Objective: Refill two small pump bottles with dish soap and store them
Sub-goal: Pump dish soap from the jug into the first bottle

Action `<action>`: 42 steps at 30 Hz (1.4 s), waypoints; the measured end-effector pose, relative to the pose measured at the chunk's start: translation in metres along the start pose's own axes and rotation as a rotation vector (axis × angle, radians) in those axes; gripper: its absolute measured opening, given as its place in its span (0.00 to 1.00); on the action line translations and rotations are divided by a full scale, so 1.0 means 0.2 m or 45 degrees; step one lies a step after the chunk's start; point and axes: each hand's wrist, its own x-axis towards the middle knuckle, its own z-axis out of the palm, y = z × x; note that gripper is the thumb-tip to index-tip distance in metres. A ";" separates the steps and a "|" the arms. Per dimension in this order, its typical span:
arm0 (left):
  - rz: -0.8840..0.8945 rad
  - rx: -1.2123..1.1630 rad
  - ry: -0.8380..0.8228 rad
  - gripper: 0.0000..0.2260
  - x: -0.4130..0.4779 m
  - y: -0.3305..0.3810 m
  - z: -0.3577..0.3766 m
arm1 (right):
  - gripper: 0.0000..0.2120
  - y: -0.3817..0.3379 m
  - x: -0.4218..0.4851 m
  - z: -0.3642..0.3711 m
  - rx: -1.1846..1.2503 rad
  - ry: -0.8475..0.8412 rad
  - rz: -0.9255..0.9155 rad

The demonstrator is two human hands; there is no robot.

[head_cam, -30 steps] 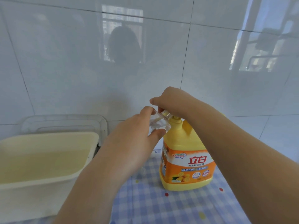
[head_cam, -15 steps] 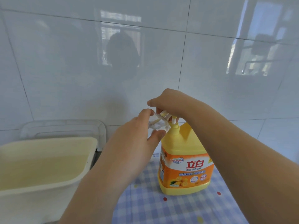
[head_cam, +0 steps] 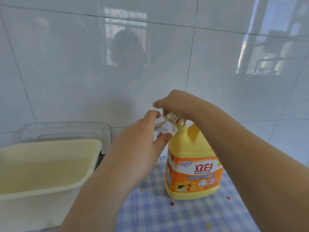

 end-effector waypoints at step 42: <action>0.001 -0.032 0.038 0.20 0.00 0.00 -0.02 | 0.15 -0.03 0.00 -0.01 -0.142 -0.048 0.012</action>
